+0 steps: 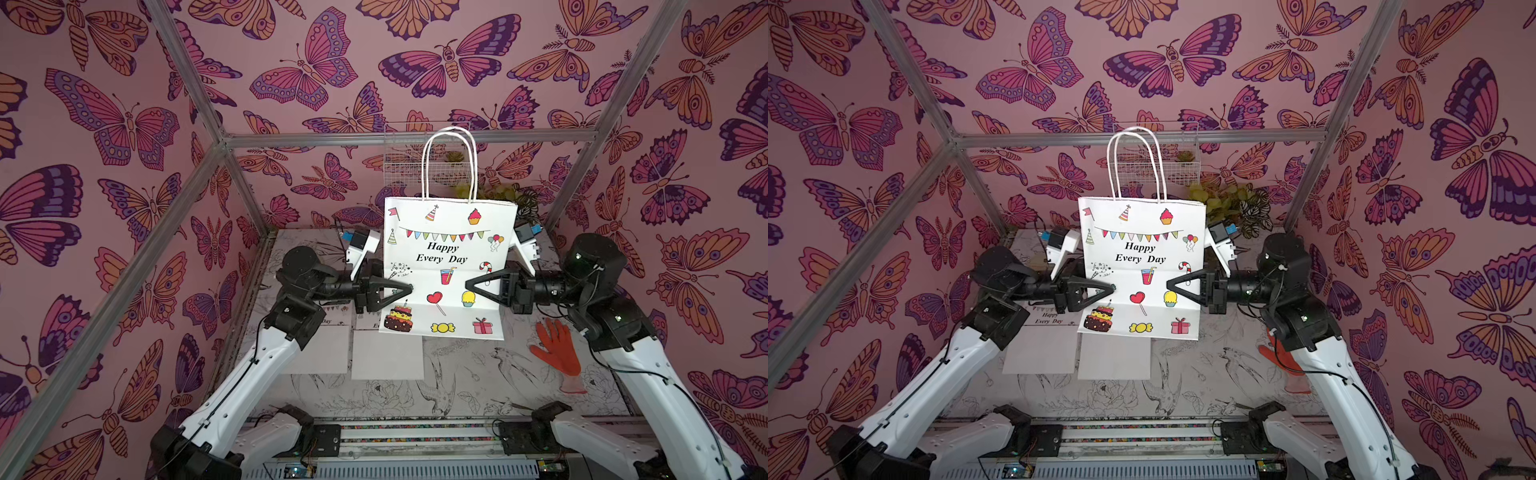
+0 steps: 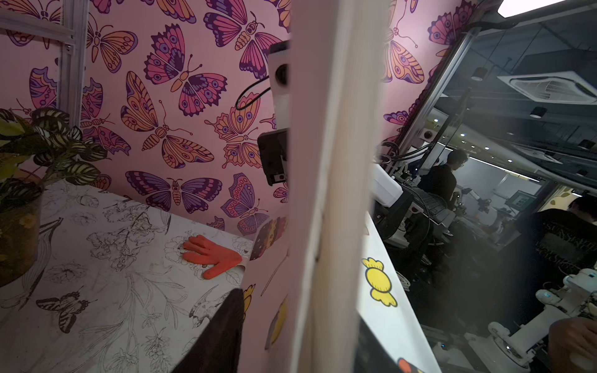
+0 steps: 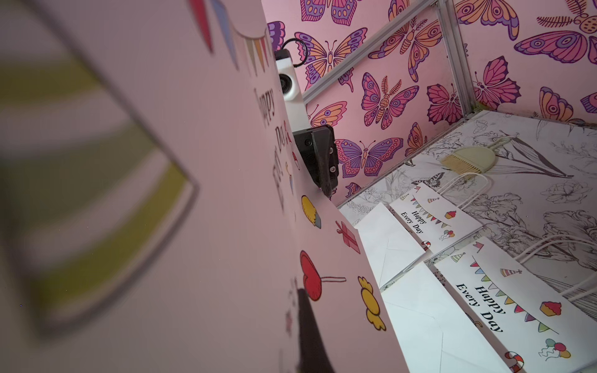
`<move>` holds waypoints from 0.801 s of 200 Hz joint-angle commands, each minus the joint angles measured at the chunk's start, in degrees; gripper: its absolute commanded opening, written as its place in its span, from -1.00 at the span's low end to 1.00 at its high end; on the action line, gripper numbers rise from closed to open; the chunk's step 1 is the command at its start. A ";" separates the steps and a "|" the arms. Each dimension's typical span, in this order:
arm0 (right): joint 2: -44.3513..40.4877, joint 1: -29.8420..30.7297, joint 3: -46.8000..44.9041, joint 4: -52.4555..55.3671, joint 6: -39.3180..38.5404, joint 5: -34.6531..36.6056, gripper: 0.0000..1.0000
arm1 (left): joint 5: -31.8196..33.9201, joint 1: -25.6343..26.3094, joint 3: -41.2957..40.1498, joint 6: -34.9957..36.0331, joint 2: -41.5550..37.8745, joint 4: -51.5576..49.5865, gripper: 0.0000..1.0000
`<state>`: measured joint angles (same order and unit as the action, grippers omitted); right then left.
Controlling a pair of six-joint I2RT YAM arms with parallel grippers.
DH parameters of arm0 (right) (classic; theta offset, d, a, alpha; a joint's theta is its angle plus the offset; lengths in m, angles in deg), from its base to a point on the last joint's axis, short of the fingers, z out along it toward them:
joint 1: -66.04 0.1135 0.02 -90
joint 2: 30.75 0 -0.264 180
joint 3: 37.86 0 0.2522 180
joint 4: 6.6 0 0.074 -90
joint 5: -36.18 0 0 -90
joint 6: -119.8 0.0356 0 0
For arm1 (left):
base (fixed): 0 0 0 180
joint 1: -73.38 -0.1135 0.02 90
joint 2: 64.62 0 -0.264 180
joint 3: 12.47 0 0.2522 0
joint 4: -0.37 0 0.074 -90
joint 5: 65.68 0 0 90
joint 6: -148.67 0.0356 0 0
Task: Put away the paper bag
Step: Press the paper bag.
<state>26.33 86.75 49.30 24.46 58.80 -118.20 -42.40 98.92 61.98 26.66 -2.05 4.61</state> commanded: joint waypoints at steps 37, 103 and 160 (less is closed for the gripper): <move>-0.88 -0.27 0.13 1.75 -1.40 -2.77 -1.00 | -1.70 0.38 1.20 0.48 0.28 0.79 -0.62; -2.28 -0.32 -0.62 2.49 -2.93 -2.08 -0.83 | -1.44 0.30 1.50 2.75 -0.25 -2.26 -1.00; -2.14 -2.13 0.90 3.23 -4.91 -2.39 -0.39 | -0.92 0.30 1.74 3.86 0.54 -3.60 -1.00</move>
<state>24.99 85.91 48.65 27.15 55.71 -119.07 -44.24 99.51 62.30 29.07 -1.59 1.73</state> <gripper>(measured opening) 0.259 0.043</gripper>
